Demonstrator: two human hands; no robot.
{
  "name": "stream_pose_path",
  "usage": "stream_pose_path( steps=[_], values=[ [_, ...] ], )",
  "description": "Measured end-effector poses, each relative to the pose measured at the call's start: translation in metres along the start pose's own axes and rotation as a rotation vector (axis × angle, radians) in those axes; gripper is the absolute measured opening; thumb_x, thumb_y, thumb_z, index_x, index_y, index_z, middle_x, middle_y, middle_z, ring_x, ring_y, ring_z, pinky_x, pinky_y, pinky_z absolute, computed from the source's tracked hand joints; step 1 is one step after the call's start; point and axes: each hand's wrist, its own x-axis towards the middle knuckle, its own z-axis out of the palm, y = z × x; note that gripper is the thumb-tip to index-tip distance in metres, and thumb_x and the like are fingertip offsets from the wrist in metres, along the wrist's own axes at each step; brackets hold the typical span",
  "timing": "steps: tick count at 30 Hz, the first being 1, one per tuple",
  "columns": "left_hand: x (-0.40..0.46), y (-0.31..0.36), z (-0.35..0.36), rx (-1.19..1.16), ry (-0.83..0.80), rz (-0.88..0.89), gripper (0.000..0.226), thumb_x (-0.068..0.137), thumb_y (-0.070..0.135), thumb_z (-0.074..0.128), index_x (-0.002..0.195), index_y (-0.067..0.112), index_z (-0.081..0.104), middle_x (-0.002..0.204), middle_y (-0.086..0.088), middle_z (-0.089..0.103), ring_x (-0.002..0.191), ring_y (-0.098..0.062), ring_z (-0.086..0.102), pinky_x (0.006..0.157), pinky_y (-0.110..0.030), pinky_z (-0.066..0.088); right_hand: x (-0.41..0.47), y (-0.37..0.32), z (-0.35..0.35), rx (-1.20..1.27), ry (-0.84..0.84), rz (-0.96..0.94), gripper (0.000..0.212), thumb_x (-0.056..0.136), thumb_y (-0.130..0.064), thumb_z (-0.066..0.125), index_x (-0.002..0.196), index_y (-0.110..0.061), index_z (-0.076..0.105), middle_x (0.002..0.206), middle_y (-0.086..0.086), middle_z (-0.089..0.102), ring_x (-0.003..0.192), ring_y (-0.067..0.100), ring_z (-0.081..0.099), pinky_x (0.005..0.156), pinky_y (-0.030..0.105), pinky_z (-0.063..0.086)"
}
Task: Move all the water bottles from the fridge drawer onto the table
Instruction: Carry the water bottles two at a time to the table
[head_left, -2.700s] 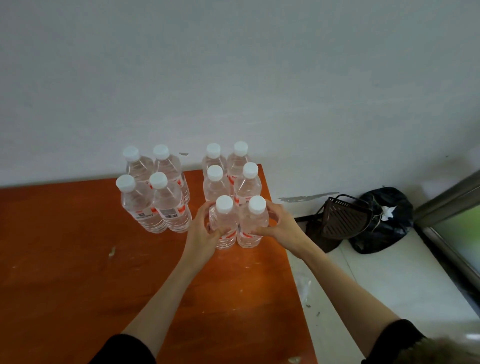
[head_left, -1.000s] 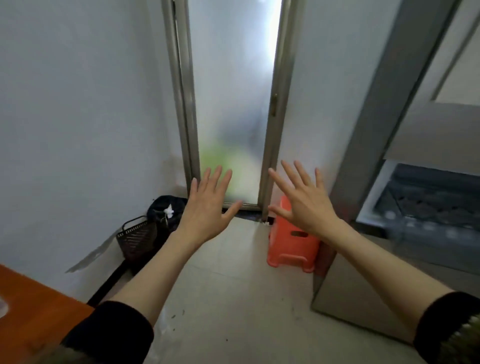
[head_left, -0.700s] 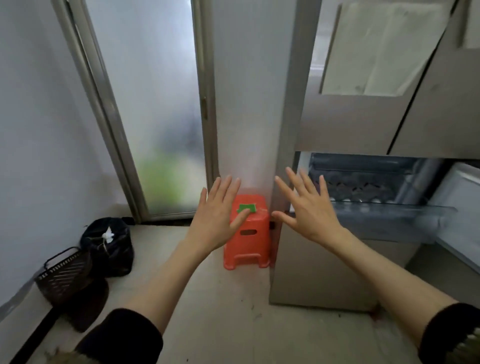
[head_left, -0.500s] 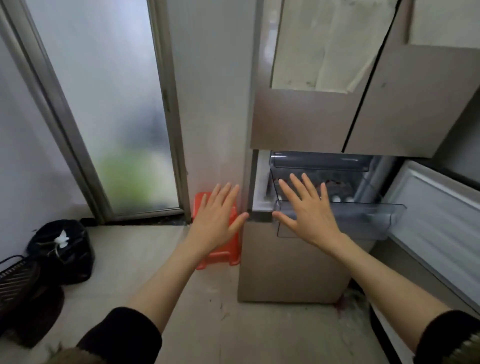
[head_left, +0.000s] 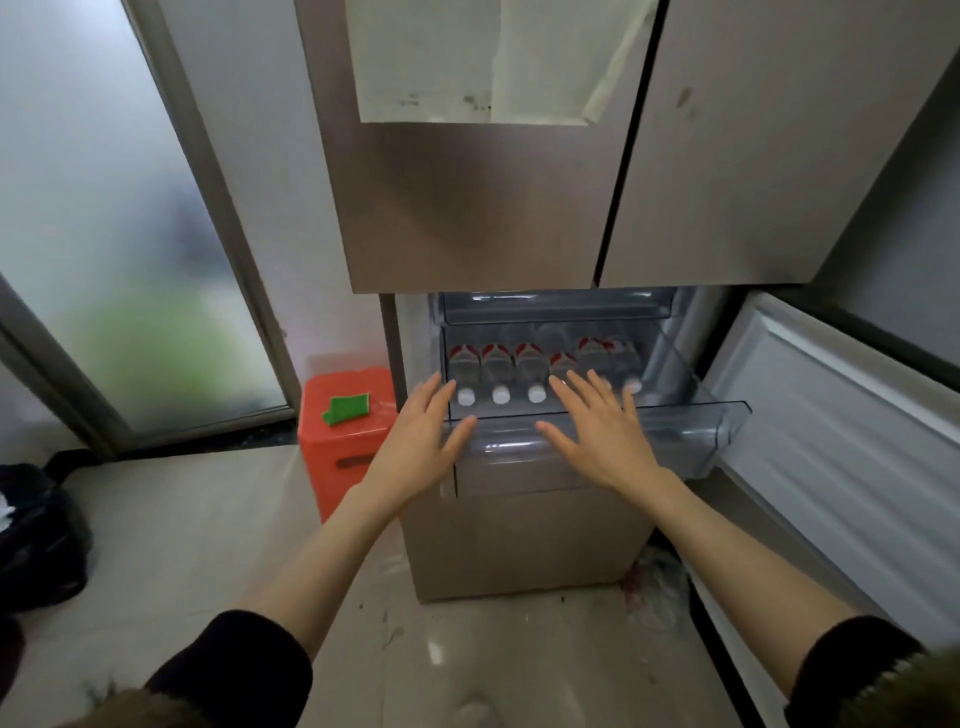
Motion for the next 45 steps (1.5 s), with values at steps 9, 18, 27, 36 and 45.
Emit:
stream_pose_path(
  steps=[9, 18, 27, 36, 45],
  values=[
    [0.131, -0.02, 0.068, -0.129, -0.047, -0.165, 0.052, 0.096, 0.02, 0.045, 0.142, 0.003, 0.028, 0.151, -0.016, 0.027, 0.14, -0.025, 0.025, 0.113, -0.029, 0.018, 0.126, 0.036, 0.045, 0.183, -0.176, 0.074, 0.058, 0.095, -0.044, 0.042, 0.143, -0.01, 0.034, 0.147, 0.014, 0.037, 0.135, 0.03, 0.034, 0.111, 0.043, 0.028],
    [0.21, -0.039, 0.127, -0.138, -0.266, -0.507, 0.058, 0.094, 0.01, 0.044, 0.143, -0.002, 0.015, 0.148, -0.024, 0.021, 0.136, -0.035, 0.026, 0.109, -0.03, 0.021, 0.208, 0.038, 0.092, 0.728, -0.367, 0.352, 0.023, 0.094, -0.017, 0.048, 0.094, -0.001, 0.064, 0.101, 0.019, 0.063, 0.093, 0.029, 0.057, 0.08, 0.034, 0.045],
    [0.238, -0.057, 0.163, -0.143, -0.205, -0.718, 0.049, 0.092, 0.007, 0.046, 0.135, -0.009, 0.03, 0.139, -0.028, 0.039, 0.128, -0.04, 0.038, 0.102, -0.034, 0.028, 0.252, 0.031, 0.143, 0.489, -0.501, 0.352, 0.029, 0.097, -0.022, 0.04, 0.108, -0.004, 0.06, 0.11, 0.02, 0.061, 0.099, 0.032, 0.059, 0.08, 0.034, 0.045],
    [0.25, -0.059, 0.178, -0.142, -0.129, -0.865, 0.035, 0.091, 0.016, 0.052, 0.119, -0.004, 0.054, 0.125, -0.025, 0.055, 0.117, -0.038, 0.051, 0.096, -0.035, 0.04, 0.26, 0.036, 0.161, 0.988, -0.573, 0.694, 0.032, 0.094, -0.02, 0.051, 0.115, 0.004, 0.056, 0.101, 0.019, 0.061, 0.057, 0.015, 0.05, 0.057, 0.024, 0.045],
    [0.24, -0.051, 0.176, -0.483, -0.077, -1.13, 0.035, 0.087, 0.025, 0.059, 0.111, 0.0, 0.059, 0.104, -0.02, 0.063, 0.082, -0.031, 0.063, 0.075, -0.038, 0.057, 0.246, 0.054, 0.14, 1.105, -0.699, 0.796, 0.026, 0.093, -0.018, 0.055, 0.117, -0.008, 0.05, 0.115, 0.01, 0.055, 0.11, 0.025, 0.056, 0.084, 0.028, 0.051]
  ],
)
